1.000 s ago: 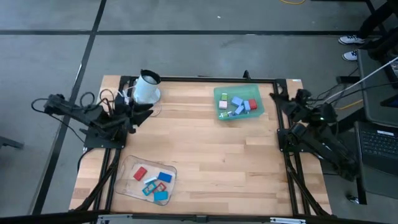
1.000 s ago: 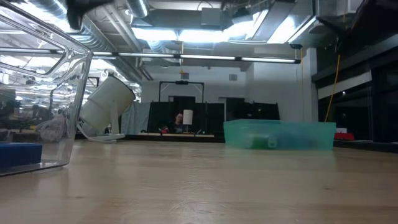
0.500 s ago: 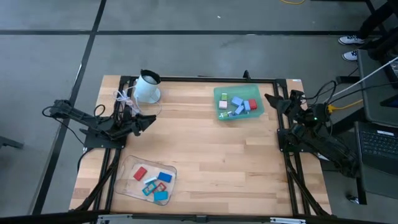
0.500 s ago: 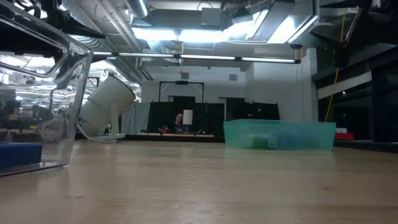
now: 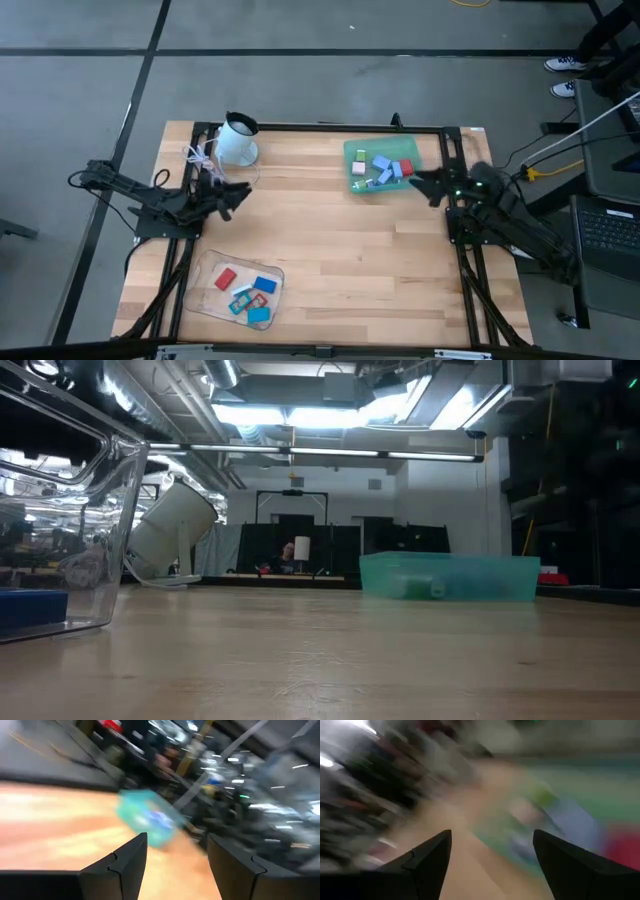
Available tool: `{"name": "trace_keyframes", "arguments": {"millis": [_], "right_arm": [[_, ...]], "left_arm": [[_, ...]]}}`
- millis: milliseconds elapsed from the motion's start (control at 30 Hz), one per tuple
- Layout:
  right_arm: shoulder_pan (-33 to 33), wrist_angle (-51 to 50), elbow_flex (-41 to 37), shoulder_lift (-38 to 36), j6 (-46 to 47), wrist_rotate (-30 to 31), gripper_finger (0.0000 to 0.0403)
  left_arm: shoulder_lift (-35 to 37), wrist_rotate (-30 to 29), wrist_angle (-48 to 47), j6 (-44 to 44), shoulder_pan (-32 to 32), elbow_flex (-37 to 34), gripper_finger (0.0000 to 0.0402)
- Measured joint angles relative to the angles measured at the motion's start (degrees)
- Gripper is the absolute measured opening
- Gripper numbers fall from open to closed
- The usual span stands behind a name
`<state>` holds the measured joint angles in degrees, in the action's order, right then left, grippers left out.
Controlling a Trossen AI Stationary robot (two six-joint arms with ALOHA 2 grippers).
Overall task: Pick & Place Office items
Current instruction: Return to Home Position
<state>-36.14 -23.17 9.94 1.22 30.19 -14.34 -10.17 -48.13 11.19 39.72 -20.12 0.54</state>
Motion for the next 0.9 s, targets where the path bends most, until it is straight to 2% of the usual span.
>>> {"name": "trace_keyframes", "arguments": {"millis": [67, 133, 167, 233, 300, 400, 467, 567, 700, 900], "right_arm": [[0.0, -9.8, 0.0, 0.5, 1.3, 7.3, 0.0286], [0.0, -16.6, 0.0, 0.7, 9.1, 17.5, 0.0286], [-0.1, -19.4, 0.1, 0.8, 12.8, 21.0, 0.0286], [0.0, -23.2, 0.3, 1.1, 15.4, 24.0, 0.0286], [0.0, -23.2, 0.4, 1.1, 12.3, 24.4, 0.0286], [0.0, -21.3, 0.5, 1.1, 9.2, 21.7, 0.0286], [0.1, -17.1, 0.4, 1.0, 6.7, 21.1, 0.0286], [1.4, -7.6, 0.4, 0.9, -1.1, 21.0, 0.0286], [3.3, 2.3, 0.4, 0.9, -11.4, 20.6, 0.0286], [3.8, 0.5, 0.4, 0.9, -11.1, 20.4, 0.0286]], "left_arm": [[0.0, -5.9, -2.2, -3.4, 0.0, 0.0, 0.0199], [0.0, -9.5, -4.0, -6.3, 0.0, 0.0, 0.02], [0.0, -8.7, -4.9, -8.3, -0.1, 0.0, 0.0201], [0.0, -1.4, -5.7, -12.5, -0.2, 0.0, 0.0203], [0.0, 5.9, -5.7, -13.9, 0.0, 0.0, 0.0203], [0.0, 17.1, -5.6, -11.2, 0.0, 0.0, 0.0201], [0.0, 24.7, -5.7, -11.2, -0.3, 0.0, 0.02], [0.0, 31.5, -5.6, -13.7, -0.5, 0.0, 0.0202], [0.0, 35.8, -5.8, -13.8, -0.5, 0.0, 0.0207], [0.0, 35.5, -8.0, -13.5, -0.5, 0.0, 0.0205]]}}
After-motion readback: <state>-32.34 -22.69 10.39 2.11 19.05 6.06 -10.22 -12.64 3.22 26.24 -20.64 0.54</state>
